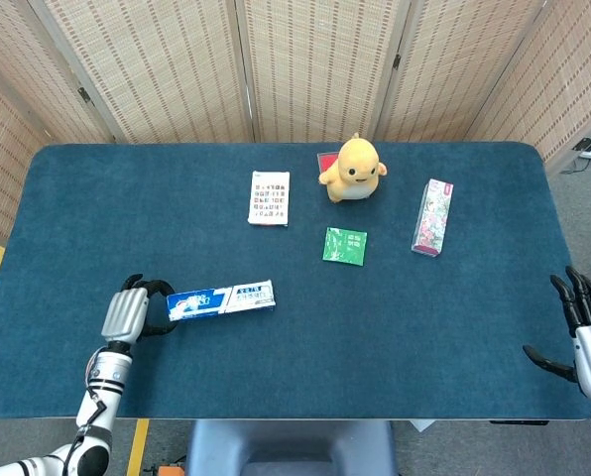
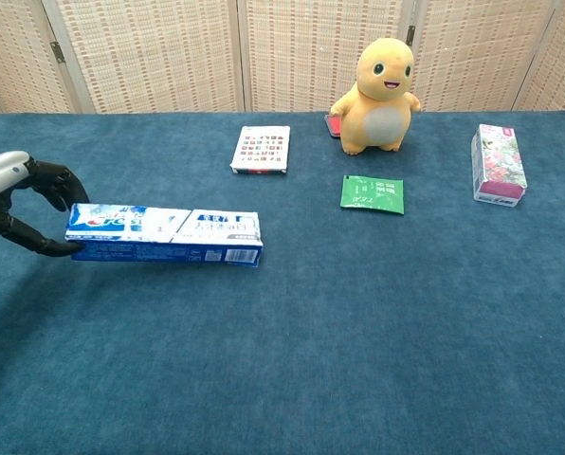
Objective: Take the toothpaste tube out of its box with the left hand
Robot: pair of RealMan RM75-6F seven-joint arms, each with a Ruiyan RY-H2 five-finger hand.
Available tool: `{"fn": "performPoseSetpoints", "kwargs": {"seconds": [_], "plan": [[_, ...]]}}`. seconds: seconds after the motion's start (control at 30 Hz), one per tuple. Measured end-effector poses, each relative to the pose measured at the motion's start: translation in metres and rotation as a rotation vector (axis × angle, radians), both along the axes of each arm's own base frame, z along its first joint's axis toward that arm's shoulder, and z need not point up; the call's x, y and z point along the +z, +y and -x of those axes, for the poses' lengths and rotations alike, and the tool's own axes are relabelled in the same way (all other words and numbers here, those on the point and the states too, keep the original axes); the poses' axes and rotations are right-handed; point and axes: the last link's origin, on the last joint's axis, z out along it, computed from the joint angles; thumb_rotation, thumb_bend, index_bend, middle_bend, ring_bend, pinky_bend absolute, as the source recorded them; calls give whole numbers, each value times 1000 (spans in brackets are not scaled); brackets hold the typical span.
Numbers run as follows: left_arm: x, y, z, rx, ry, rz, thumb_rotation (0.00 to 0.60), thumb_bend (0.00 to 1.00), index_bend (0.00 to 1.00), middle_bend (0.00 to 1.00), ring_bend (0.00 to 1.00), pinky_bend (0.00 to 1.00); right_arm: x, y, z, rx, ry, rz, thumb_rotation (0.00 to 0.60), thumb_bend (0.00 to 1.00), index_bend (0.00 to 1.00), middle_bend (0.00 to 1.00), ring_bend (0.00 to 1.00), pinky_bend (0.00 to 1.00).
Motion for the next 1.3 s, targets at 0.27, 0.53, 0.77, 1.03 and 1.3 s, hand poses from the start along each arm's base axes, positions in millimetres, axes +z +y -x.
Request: {"fn": "performPoseSetpoints", "kwargs": {"seconds": [0.27,0.53,0.77,1.03,1.3], "plan": [[35,3,-1,-106,208,-86,600,230,585,555,352,207,-4,-2,-1,1,9,-18,600,112,0,0,0,0],[55,4,-2,-227,325,-146,600,230,584,555,352,247,-6,-3,-2,2,16,-27,600,113,0,0,0,0],[76,5,-2,-297,419,-166,600,227,576,555,341,208,-9,-4,-3,4,27,-43,600,113,0,0,0,0],[110,1,-9,-403,616,-218,600,220,573,555,331,183,-11,-4,-4,8,33,-52,600,112,0,0,0,0],[149,-5,-11,-469,718,-328,600,212,573,555,329,178,-14,-5,-5,6,40,-57,600,112,0,0,0,0]]}}
